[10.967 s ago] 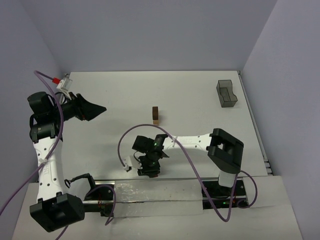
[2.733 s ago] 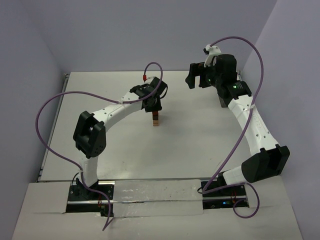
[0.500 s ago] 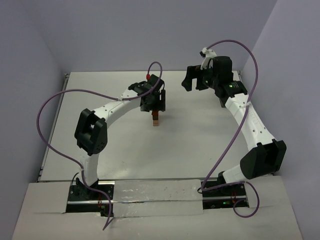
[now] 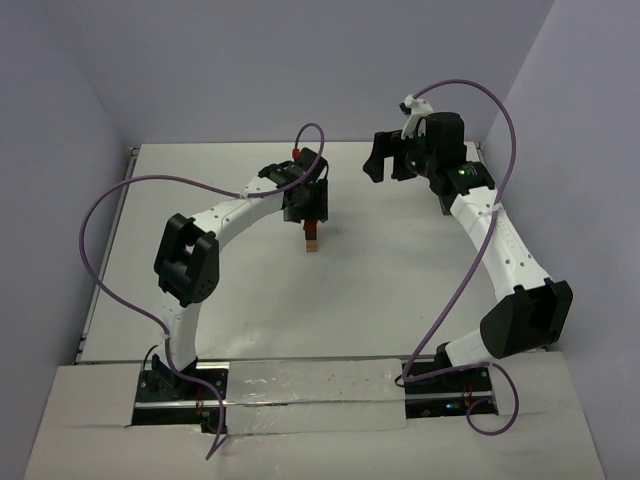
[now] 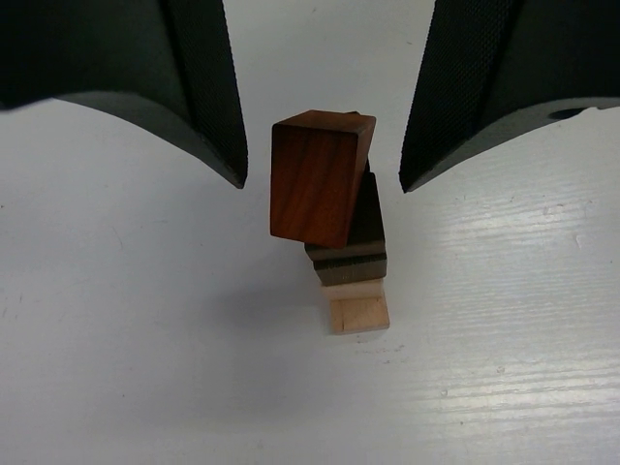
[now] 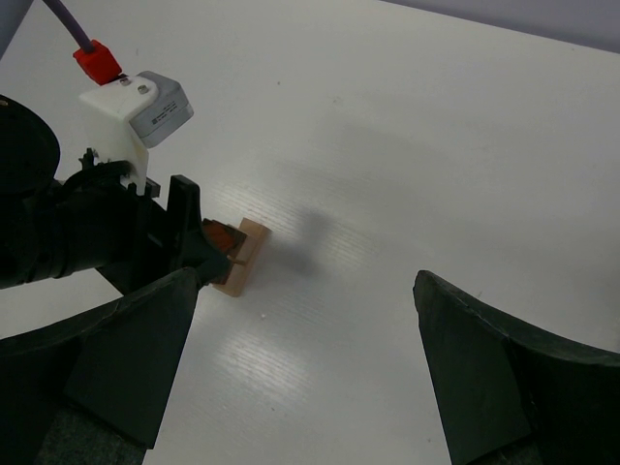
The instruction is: Build the wood block tower
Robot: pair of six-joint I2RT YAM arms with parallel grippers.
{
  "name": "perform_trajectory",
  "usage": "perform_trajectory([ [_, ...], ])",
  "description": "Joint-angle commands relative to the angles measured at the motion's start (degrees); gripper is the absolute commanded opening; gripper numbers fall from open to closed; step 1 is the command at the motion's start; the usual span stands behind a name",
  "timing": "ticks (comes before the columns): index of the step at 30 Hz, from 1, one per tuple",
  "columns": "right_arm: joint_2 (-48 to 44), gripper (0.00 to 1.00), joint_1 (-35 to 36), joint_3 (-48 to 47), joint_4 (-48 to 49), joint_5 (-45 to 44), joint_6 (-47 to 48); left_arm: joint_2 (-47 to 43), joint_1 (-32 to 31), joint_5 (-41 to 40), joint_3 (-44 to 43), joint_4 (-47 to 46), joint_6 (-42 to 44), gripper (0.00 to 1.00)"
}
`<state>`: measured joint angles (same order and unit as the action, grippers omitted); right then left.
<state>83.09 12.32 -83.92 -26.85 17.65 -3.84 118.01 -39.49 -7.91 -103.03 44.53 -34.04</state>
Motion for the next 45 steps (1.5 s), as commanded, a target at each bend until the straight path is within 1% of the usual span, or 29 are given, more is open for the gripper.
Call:
perform_trajectory([
  [1,-0.2,1.0,-0.5,-2.0,0.9,0.5,-0.3,0.8,0.7,1.2,-2.9,-0.1,0.2,0.68],
  [4,-0.1,1.0,-0.5,-1.9,0.9,0.5,-0.3,1.2,0.9,1.6,-2.9,-0.1,0.0,0.6],
  [5,-0.1,1.0,-0.5,-1.9,0.9,0.5,-0.3,1.2,1.0,1.6,-2.9,-0.1,0.0,0.59],
  [17,-0.2,1.0,-0.5,-1.9,1.0,0.6,-0.1,1.8,1.2,1.1,-3.2,-0.1,-0.1,0.56],
  [28,-0.4,1.0,-0.5,-1.7,1.1,0.7,0.0,1.8,1.2,0.9,-3.1,-0.1,-1.0,0.52],
  [42,-0.4,1.0,-0.5,-1.7,1.1,1.1,0.0,1.5,1.0,0.0,-3.0,-0.1,-1.8,0.5],
  [44,-0.3,1.0,-0.5,-1.8,1.1,1.2,0.0,1.5,1.1,0.2,-3.1,-0.1,-1.8,0.52],
  [45,-0.4,1.0,-0.5,-1.8,1.1,1.2,0.0,1.5,1.1,0.3,-3.1,-0.1,-1.8,0.57],
])
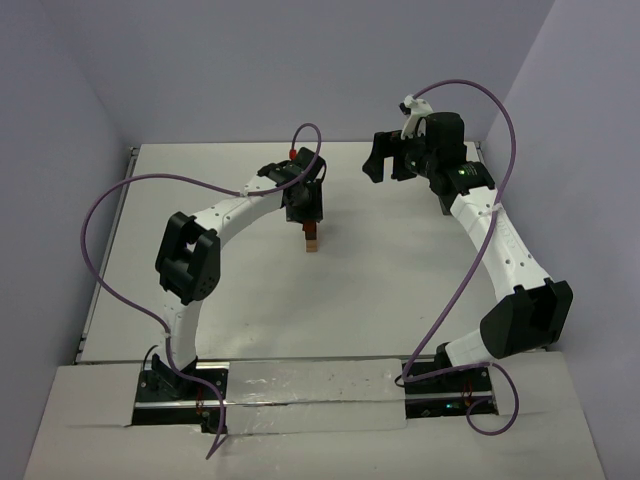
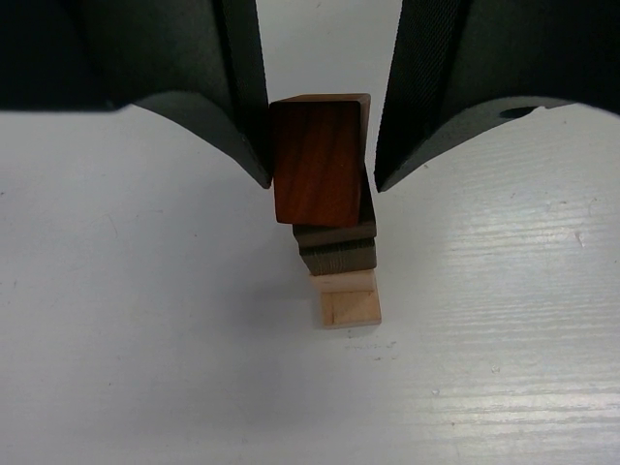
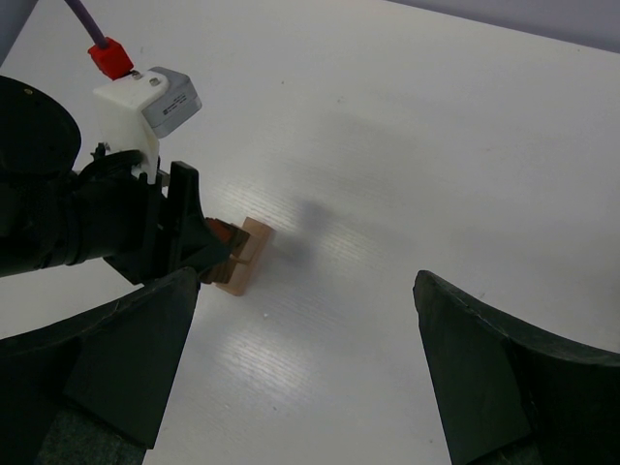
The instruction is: Build the wood block tower
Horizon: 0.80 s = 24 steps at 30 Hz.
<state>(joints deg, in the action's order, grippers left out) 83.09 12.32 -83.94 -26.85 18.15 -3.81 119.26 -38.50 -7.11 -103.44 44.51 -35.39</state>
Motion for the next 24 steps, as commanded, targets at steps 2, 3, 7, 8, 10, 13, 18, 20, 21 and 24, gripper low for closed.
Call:
perform_trajectory([
  [2,-0.3,1.0,-0.5,-1.8,1.0,0.7,0.0,0.2,0.1,-0.2,-2.8,-0.1,-0.4,0.71],
  [3,-0.3,1.0,-0.5,-1.8,1.0,0.7,0.0,0.1,0.1,-0.2,-2.9,-0.1,-0.3,0.77],
  [7,-0.2,1.0,-0.4,-1.8,1.0,0.8,0.0,-0.4,0.0,-0.3,-3.2,0.0,0.0,0.95],
  [8,-0.1,1.0,-0.4,-1.8,1.1,0.9,-0.1,-0.5,0.1,-0.4,-3.5,0.0,0.1,0.97],
  [10,-0.1,1.0,-0.4,-1.6,1.1,1.0,-0.1,-1.0,0.1,-0.9,-3.9,0.2,0.5,0.99],
  [13,-0.2,1.0,-0.4,-1.5,1.2,1.0,0.0,-2.7,0.1,-1.1,-5.0,0.4,1.7,0.99],
  [18,-1.1,1.0,-0.3,-0.5,2.0,1.0,0.1,-9.1,0.1,-0.9,-6.2,0.4,4.8,0.99],
  [20,-1.7,1.0,-0.2,0.6,2.5,1.1,0.7,-13.3,0.1,-1.2,-6.9,0.4,7.3,0.99],
  [21,-2.1,1.0,-0.1,1.0,2.9,0.9,0.9,-14.8,0.2,-1.7,-7.0,0.6,8.4,0.99],
  [24,-4.1,1.0,0.3,3.9,5.1,1.8,2.4,-20.7,0.2,-6.0,-6.4,0.1,14.4,0.99],
])
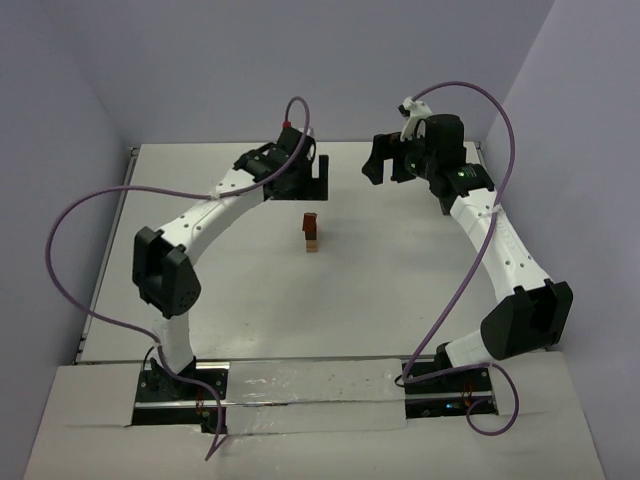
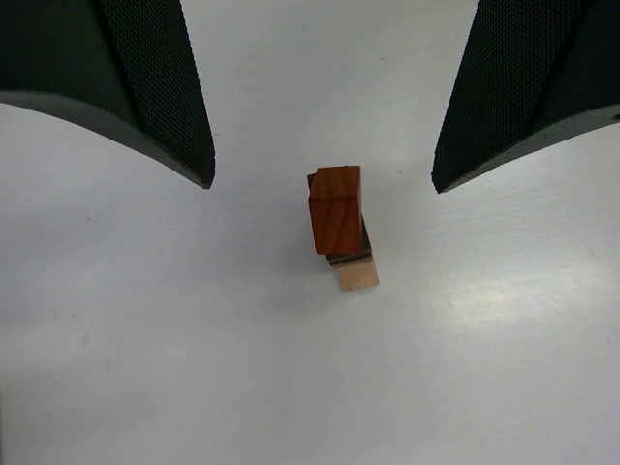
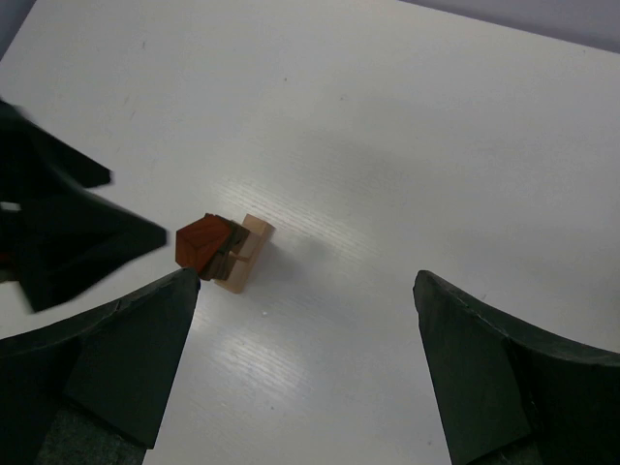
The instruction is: Build the wood block tower
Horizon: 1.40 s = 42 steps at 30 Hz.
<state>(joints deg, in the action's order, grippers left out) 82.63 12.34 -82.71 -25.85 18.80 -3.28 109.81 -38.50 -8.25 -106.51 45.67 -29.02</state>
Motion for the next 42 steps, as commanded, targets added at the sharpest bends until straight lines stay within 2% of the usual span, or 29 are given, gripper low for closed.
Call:
perform_trajectory([
  [1,-3.9,1.0,0.5,4.0,5.4,0.6,1.1,-13.6,0.2,-6.1,-1.0,-1.7,10.4,0.98],
  [4,-3.0,1.0,1.1,5.7,6.3,3.4,-1.0,-20.2,2.4,-9.0,8.1,-6.6,11.7,0.86],
  [7,-1.5,1.0,1.0,7.8,6.7,6.1,-3.1,-23.9,6.2,-1.4,17.1,-8.8,11.9,0.84],
  [9,0.5,0.92,2.0,6.9,5.5,5.4,-3.7,-24.2,9.1,3.5,19.9,-8.3,12.1,0.8],
  [11,4.0,0.8,4.2,4.2,2.7,-0.5,-2.5,-24.0,10.8,5.1,23.4,-8.8,13.1,0.77],
  [14,6.9,0.7,7.5,3.2,2.7,-8.8,-2.1,-23.4,11.1,5.4,27.9,-12.2,14.2,0.74],
  [17,10.7,0.64,10.2,1.7,1.6,-13.6,-2.3,-22.4,11.1,6.6,31.2,-15.7,15.2,0.74],
  [21,16.4,0.53,12.0,-0.8,-0.1,-14.5,-3.5,-18.8,11.2,11.2,28.1,-12.0,17.9,0.68],
  [23,19.5,0.49,12.5,-3.2,-1.3,-13.8,-4.2,-16.5,11.3,14.4,26.6,-11.1,18.8,0.61],
  [28,24.0,0.44,13.4,-7.3,-3.7,-11.9,-5.1,-13.0,11.3,17.2,24.9,-10.2,17.9,0.57],
  [34,26.7,0.45,14.3,-8.8,-4.3,-9.8,-5.8,-9.2,11.3,20.8,22.9,-9.8,17.3,0.57],
  [42,27.7,0.53,16.0,-9.3,-5.0,-8.3,-5.9,-6.1,11.3,24.9,20.9,-9.8,16.1,0.66],
])
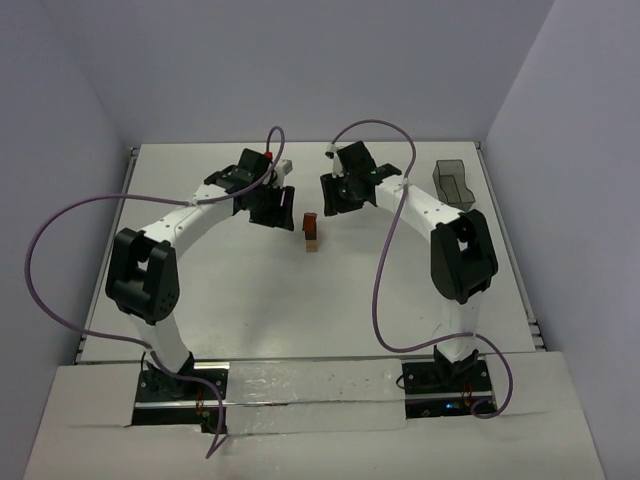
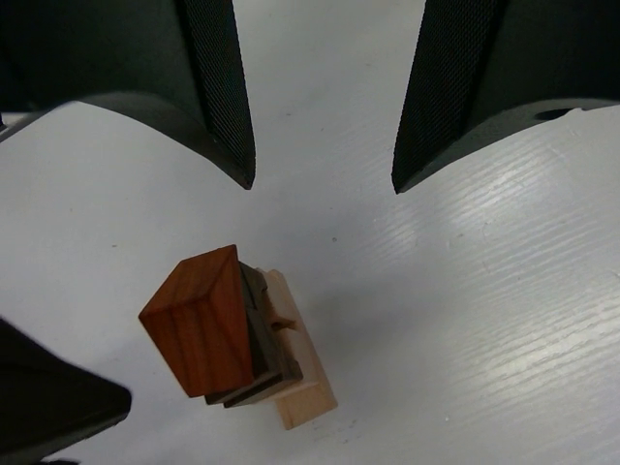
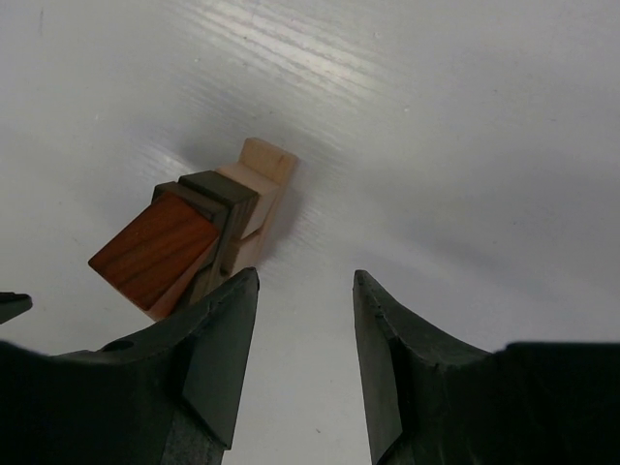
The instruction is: Build the wood block tower
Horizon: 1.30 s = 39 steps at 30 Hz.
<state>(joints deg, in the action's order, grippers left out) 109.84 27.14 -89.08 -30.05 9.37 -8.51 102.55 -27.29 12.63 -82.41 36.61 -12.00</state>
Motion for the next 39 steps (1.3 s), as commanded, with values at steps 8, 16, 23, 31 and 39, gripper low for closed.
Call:
perform_trajectory([
  [8,1.3,0.57,1.9,-3.2,-1.0,1.6,-1.1,3.5,0.0,4.0,-4.6,-0.9,-1.9,0.67],
  [16,1.2,0.57,1.8,-3.0,-0.9,1.3,-1.1,6.6,0.0,2.5,-6.7,-0.5,-2.9,0.62],
  [23,1.7,0.58,1.9,-3.3,-1.0,1.7,-1.2,8.5,0.0,1.9,-8.5,0.1,-3.5,0.61],
  [31,2.2,0.58,1.9,-3.7,-1.1,1.9,-1.4,9.5,0.0,2.4,-9.5,0.4,-3.6,0.61],
  [39,2.6,0.6,1.8,-4.3,-1.2,2.0,-1.5,9.5,0.0,3.5,-9.4,0.4,-3.6,0.62],
])
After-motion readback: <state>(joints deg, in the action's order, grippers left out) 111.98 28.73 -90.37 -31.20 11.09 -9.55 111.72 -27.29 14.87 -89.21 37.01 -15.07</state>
